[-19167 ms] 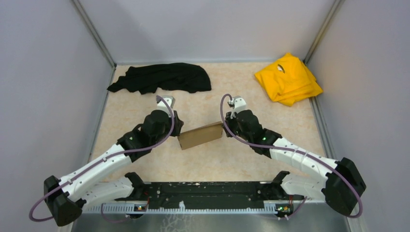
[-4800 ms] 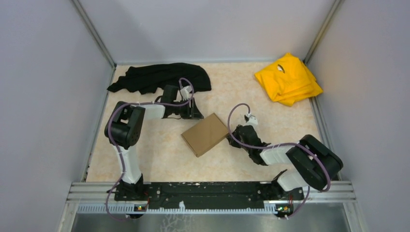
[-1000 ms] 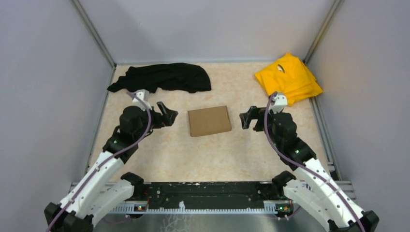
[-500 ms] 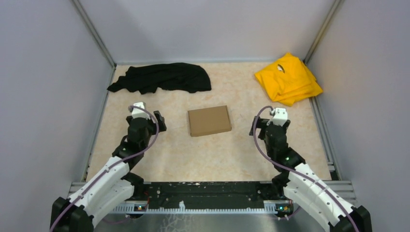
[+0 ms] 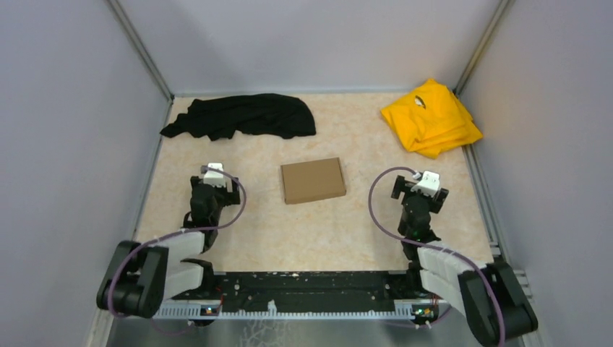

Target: Fold the paper box

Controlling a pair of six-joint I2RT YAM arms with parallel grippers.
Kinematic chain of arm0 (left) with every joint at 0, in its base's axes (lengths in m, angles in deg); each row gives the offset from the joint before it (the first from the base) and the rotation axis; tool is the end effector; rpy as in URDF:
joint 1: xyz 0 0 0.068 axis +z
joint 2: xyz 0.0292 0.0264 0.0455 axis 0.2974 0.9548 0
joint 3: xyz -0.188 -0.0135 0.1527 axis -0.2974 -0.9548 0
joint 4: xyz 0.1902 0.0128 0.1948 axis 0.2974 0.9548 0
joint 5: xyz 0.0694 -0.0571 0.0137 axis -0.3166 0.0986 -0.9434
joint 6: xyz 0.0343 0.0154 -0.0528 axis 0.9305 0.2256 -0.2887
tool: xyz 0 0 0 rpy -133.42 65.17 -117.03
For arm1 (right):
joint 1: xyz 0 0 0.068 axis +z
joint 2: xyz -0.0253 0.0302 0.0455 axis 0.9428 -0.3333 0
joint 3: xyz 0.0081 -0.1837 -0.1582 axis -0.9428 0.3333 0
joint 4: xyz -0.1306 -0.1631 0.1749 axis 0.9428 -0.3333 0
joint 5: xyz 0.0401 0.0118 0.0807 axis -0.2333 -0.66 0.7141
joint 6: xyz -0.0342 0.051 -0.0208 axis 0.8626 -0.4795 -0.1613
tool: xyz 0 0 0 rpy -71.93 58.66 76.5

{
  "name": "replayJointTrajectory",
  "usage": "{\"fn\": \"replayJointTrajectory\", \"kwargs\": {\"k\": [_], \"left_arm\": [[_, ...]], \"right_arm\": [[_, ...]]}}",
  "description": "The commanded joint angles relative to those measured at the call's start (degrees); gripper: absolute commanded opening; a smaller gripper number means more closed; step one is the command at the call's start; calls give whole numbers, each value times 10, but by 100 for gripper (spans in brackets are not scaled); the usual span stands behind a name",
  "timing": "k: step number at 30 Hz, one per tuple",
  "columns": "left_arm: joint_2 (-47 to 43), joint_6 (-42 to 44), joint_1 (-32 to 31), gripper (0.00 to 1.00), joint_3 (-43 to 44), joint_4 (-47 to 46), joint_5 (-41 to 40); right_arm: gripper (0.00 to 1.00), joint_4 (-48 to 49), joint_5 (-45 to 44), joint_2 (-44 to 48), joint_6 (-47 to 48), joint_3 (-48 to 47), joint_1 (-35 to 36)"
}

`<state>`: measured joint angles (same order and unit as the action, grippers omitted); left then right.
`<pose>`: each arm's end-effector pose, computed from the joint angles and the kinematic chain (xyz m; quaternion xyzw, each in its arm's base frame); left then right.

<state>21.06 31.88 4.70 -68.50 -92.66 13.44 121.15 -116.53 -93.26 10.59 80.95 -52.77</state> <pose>0.2227 -0.0355 0.1085 0.0280 0.7961 0.0641 0.6011 0.1978 0.0293 0.1216 0.1287 0.7356 -0.1439 0.6494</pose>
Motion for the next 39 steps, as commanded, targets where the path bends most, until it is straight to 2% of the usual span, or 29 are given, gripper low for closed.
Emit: {"fn": "replayJointTrajectory", "kwargs": {"k": [1,4,9,11,13,16,18,21,26,39], "left_arm": [[110,14,39,99,49,-135,112],[167,26,44,99,106,-94,134],[211,36,61,99,121,-153,126],[225,41,66,99,133,-153,139],[237,31,69,99,135,-165,146],[259,29,78,99,94,-265,167],[279,33,83,99,65,-338,195],[280,20,86,99,47,-367,176],[289,10,94,99,88,-298,178],[290,13,94,99,83,-311,178]], "right_arm": [[99,259,23,-126,27,-3,-30],[99,352,32,-216,64,-17,-33],[99,464,46,-325,84,-25,-45],[99,404,68,-301,63,-33,-54],[99,382,105,-297,40,-37,-79],[99,426,137,-333,48,-22,-84],[99,524,131,-374,78,-10,-72],[99,475,142,-351,72,-15,-70],[99,482,143,-358,74,-18,-71],[99,489,142,-359,76,-15,-71]]}}
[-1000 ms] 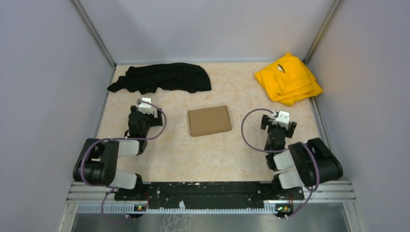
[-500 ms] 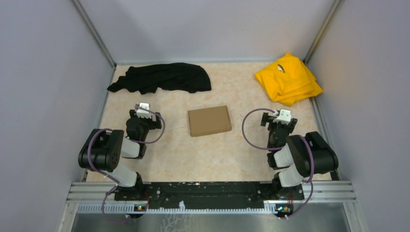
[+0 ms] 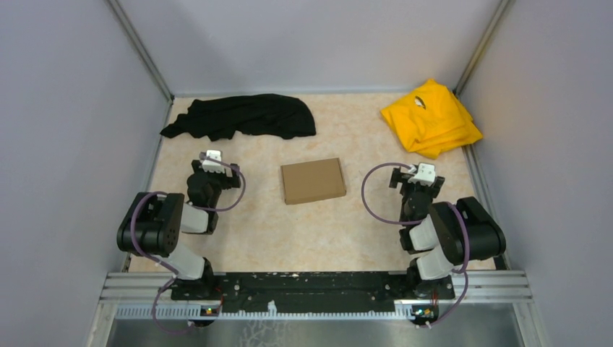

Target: Fold the paper box

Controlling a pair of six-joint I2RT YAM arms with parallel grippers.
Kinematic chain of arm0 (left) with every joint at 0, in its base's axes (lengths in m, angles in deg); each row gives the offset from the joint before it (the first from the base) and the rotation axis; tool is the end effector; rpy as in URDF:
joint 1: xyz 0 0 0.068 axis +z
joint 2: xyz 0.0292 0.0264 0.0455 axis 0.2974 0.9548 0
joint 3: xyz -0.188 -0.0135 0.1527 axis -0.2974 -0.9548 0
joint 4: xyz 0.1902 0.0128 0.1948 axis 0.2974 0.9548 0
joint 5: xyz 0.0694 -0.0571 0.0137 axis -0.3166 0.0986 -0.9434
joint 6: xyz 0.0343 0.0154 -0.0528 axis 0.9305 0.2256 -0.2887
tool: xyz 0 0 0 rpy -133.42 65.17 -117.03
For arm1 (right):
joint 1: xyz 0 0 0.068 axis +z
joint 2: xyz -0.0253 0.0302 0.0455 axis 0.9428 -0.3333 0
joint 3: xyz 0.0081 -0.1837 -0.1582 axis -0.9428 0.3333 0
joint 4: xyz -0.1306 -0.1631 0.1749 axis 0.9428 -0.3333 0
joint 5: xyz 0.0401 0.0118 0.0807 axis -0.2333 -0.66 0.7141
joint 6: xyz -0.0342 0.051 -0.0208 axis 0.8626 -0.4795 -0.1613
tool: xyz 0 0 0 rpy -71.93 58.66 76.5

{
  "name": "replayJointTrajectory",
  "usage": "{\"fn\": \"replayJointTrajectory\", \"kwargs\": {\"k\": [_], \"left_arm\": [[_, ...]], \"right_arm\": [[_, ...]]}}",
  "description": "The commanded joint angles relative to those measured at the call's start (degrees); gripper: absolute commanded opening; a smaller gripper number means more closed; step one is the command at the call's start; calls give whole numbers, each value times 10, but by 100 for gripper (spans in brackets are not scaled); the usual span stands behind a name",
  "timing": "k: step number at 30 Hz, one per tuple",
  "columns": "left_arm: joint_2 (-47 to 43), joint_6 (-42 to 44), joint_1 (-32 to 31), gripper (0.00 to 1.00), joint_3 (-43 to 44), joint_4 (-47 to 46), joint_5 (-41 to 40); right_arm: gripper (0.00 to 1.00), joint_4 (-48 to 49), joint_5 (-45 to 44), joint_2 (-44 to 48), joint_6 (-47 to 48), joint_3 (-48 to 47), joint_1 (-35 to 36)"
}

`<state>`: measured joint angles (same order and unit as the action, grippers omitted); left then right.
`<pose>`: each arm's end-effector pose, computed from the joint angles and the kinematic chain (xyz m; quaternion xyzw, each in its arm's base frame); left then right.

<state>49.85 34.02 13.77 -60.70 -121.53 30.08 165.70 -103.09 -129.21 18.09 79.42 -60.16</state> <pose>0.2663 -0.0170 0.0931 0.0639 0.7542 0.0080 0.6535 0.2145 0.0163 0.1006 0.0743 0.6948 -0.1236 0.7046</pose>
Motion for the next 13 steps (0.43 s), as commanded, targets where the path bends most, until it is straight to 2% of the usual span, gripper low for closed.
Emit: {"fn": "replayJointTrajectory", "kwargs": {"k": [1,13], "left_arm": [[2,-9,4,99,5,-23,12],[2,-9,4,99,5,-23,12]], "right_arm": [[99,43,7,1,1,0,3],[99,33,9,1,1,-4,3]]}}
